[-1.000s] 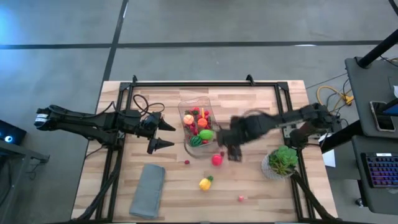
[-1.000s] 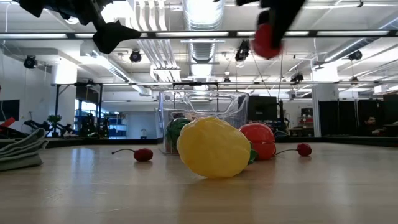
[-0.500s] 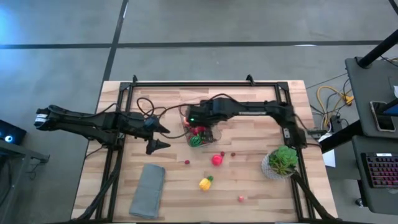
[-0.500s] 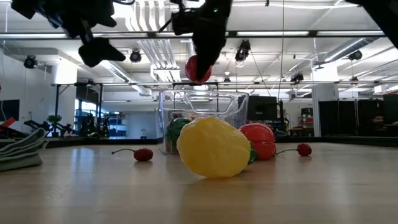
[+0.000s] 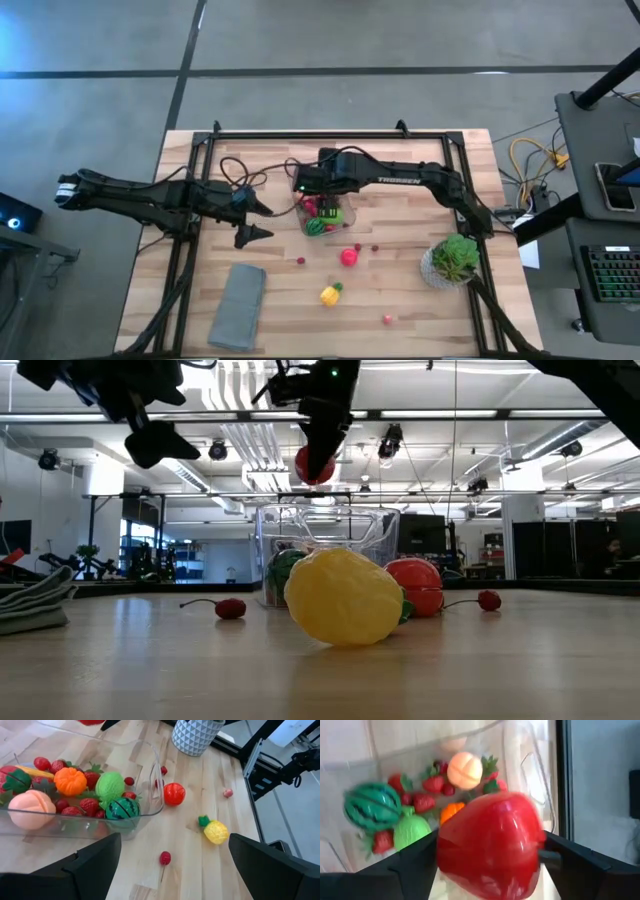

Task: Pick and placing Produce into tupperware
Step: Put the red apple into the transparent container, then put the red cherry into the transparent container

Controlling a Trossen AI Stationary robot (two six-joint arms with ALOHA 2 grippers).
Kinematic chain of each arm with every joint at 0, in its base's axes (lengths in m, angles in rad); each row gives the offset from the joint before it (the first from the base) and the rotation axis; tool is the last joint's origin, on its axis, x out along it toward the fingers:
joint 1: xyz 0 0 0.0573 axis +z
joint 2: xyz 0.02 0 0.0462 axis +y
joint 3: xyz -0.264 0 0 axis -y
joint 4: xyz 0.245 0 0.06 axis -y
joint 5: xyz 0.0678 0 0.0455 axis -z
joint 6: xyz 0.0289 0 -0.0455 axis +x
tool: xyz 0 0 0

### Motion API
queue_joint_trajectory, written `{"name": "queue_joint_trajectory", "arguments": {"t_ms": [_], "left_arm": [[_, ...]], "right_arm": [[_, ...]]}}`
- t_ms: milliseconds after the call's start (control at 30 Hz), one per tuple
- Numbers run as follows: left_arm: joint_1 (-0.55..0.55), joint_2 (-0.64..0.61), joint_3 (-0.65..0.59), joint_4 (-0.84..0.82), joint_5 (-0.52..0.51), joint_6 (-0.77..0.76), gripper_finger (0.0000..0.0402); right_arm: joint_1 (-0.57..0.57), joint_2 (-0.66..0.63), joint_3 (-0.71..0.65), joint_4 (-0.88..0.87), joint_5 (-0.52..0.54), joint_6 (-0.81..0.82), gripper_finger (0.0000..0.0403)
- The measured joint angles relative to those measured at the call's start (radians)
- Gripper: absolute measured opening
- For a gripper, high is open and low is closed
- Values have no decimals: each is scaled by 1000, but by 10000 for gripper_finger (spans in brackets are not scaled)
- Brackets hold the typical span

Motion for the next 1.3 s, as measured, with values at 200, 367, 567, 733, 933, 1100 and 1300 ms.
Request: {"name": "queue_joint_trajectory", "arguments": {"t_ms": [200,367,567,733,933,1100,1300], "left_arm": [[0,0,5,4,0,-1,354],[0,2,5,18,4,-1,354],[0,30,4,55,12,-64,354],[0,77,5,118,8,-77,354],[0,155,4,271,9,-79,354],[-1,224,8,297,95,-248,354],[-4,321,3,229,159,-294,354]], "right_arm": [[0,-2,27,35,-8,30,360],[0,-12,90,-18,-2,-49,368],[0,-134,87,-4,189,-97,368],[-5,-246,87,3,217,47,368],[-3,-368,87,-52,161,238,368],[13,-409,86,-160,139,332,368],[49,-402,72,-235,138,402,368]]}}
